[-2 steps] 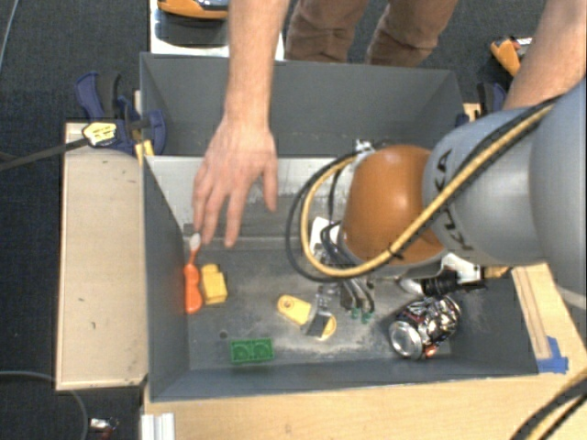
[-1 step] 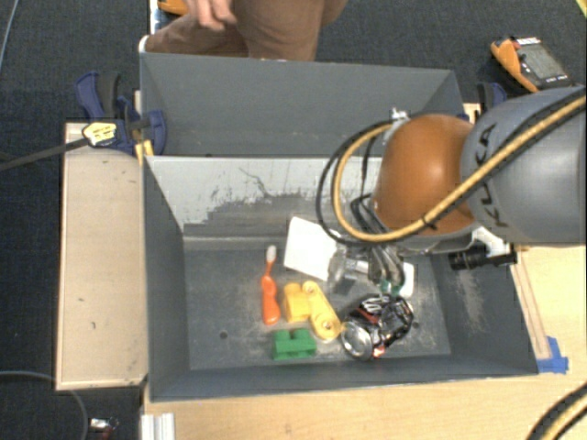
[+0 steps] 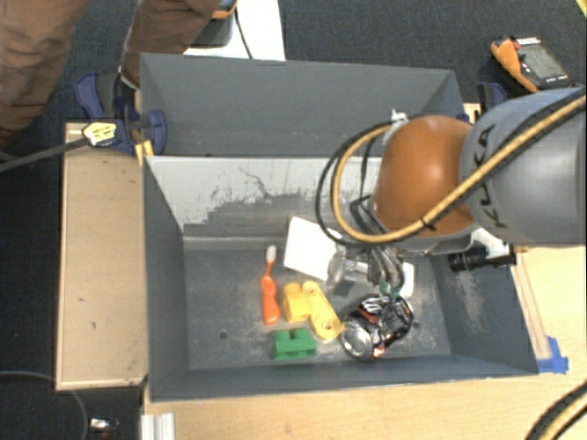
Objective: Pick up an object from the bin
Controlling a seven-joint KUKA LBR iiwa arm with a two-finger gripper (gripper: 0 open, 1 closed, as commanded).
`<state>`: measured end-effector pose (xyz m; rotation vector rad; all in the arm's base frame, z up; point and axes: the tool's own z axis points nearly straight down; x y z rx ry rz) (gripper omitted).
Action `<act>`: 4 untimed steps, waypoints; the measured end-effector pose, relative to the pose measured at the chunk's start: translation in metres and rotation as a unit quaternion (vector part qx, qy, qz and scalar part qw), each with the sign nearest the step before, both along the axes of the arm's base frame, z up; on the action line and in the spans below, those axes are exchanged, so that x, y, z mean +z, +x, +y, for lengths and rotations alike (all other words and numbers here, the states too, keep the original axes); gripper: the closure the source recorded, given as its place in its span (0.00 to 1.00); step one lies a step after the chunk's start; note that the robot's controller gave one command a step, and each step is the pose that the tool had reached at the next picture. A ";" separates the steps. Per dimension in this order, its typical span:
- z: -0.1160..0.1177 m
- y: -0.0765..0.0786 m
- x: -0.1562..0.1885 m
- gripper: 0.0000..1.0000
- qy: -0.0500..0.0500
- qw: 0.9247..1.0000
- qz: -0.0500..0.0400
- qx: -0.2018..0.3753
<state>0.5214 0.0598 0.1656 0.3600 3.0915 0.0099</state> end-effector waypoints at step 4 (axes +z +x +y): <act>-0.036 -0.018 -0.078 1.00 -0.003 0.992 -0.004 0.125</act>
Offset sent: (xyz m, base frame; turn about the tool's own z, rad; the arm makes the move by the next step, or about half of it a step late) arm -0.0416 -0.0502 -0.0346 0.0390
